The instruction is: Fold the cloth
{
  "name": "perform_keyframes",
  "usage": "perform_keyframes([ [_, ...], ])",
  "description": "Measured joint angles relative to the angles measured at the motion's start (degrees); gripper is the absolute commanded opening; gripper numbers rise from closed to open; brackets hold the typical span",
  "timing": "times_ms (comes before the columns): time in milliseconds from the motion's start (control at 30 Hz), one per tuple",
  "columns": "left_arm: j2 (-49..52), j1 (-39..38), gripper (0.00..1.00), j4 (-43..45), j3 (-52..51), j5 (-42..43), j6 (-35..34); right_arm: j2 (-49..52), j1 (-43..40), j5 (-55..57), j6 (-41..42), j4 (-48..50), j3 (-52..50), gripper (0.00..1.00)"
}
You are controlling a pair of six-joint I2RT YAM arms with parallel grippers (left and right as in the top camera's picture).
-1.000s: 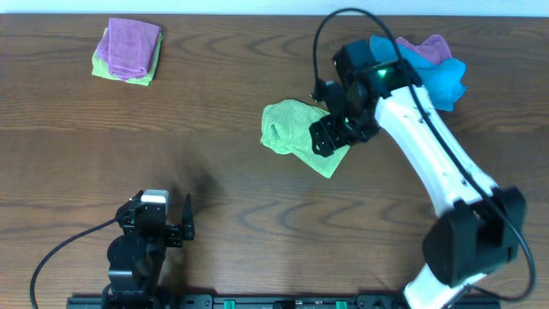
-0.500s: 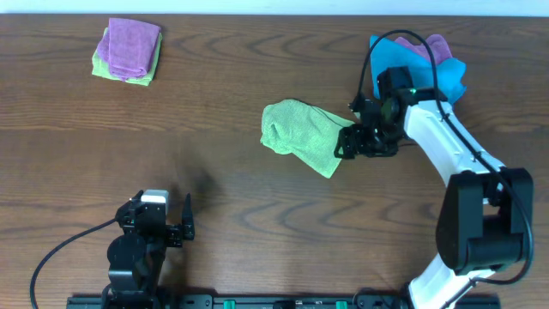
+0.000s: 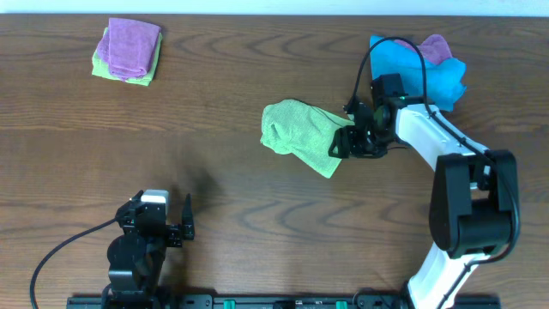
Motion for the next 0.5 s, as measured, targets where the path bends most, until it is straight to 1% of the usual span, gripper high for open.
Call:
perform_keyframes([
  [33, 0.00, 0.00, 0.95, -0.02, 0.00, 0.00, 0.00, 0.09, -0.04, -0.11, -0.02, 0.33, 0.00, 0.33],
  [67, 0.00, 0.00, 0.95, -0.02, 0.00, 0.00, 0.00, 0.13, -0.15, -0.15, 0.83, 0.61, 0.00, 0.29],
  [200, 0.00, 0.00, 0.95, -0.02, 0.00, 0.00, -0.02, 0.13, -0.52, -0.33, 1.95, 1.29, 0.00, 0.22],
  [267, 0.00, 0.00, 0.95, -0.02, 0.00, 0.00, 0.00, 0.13, -0.57, -0.35, 2.56, 1.31, 0.09, 0.21],
  [300, 0.00, 0.00, 0.95, -0.02, 0.00, 0.00, -0.02, 0.13, -0.57, -0.35, 2.73, 1.18, 0.22, 0.18],
  [400, 0.00, 0.00, 0.95, 0.00, 0.00, 0.00, -0.02, 0.13, -0.57, -0.52, 3.67, -0.13, 1.90, 0.01],
  [500, 0.00, 0.00, 0.95, -0.02, 0.00, 0.00, 0.00, 0.22, -0.57, -0.61, 3.91, -2.38, 5.05, 0.01],
])
